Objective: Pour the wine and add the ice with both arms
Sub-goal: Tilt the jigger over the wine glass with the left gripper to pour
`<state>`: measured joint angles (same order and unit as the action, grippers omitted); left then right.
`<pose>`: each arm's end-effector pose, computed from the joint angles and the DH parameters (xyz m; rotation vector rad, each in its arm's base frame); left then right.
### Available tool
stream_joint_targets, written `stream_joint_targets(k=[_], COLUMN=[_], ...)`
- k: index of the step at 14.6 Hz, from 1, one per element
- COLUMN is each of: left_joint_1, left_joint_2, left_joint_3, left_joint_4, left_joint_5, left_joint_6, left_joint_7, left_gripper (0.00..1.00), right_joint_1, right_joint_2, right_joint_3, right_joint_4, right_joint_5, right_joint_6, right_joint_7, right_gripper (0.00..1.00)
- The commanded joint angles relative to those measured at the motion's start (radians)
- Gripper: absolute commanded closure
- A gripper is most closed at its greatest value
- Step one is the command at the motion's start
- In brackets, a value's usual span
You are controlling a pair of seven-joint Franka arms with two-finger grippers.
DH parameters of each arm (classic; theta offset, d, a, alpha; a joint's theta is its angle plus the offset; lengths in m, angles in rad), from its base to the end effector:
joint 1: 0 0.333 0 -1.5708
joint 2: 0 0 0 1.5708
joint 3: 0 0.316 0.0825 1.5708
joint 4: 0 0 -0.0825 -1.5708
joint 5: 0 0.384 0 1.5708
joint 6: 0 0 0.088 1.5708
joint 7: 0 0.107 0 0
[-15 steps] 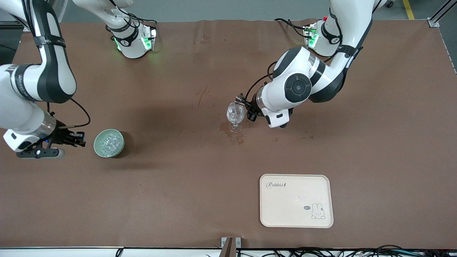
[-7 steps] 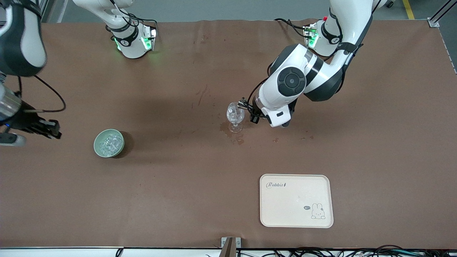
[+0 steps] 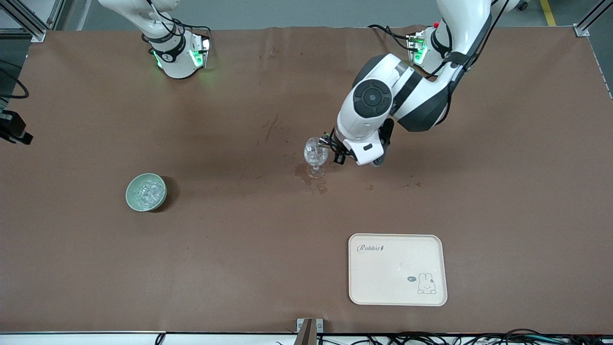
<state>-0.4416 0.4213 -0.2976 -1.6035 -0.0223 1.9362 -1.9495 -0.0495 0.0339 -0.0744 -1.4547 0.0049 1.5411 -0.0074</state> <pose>0.5044 -0.4305 0.3897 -2.5197 -1.7977 0.2386 0.5584 -0.0682 0.6576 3.1341 -0.1822 0.0826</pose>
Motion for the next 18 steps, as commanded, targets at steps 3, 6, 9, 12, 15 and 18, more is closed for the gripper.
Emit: stream_joint_targets(k=[3,6,9,12,15,18], left_joint_1=[-0.045,-0.069,-0.084,-0.118,-0.144,-0.155], left_joint_2=[0.002,0.002,0.002,0.002,0.002,0.005], left_joint_3=[0.005,0.005,0.003,0.003,0.003,0.003], left_joint_4=[0.013,0.014,0.014,0.014,0.011,0.011], left_joint_5=[0.087,0.155,0.229,0.297,0.386,0.446], left_joint_6=[0.003,0.003,0.003,0.003,-0.009,-0.011], left_joint_7=[-0.063,-0.101,-0.126,-0.137,-0.137,-0.138], left_gripper=[0.99,0.99,0.99,0.99,0.99,0.99], right_joint_1=[-0.041,-0.038,-0.038,-0.039,-0.041,-0.041], right_joint_2=[-0.055,-0.052,-0.051,-0.051,-0.049,-0.049], right_joint_3=[0.053,0.051,0.051,0.051,0.051,0.051], right_joint_4=[-0.041,-0.039,-0.041,-0.041,-0.041,-0.041], right_joint_5=[0.003,0.004,0.004,0.006,0.007,0.009], right_joint_6=[-0.004,-0.027,-0.026,-0.024,-0.018,-0.018], right_joint_7=[0.026,0.027,0.027,0.027,0.027,0.029], right_gripper=[0.99,0.99,0.99,0.99,0.99,0.99])
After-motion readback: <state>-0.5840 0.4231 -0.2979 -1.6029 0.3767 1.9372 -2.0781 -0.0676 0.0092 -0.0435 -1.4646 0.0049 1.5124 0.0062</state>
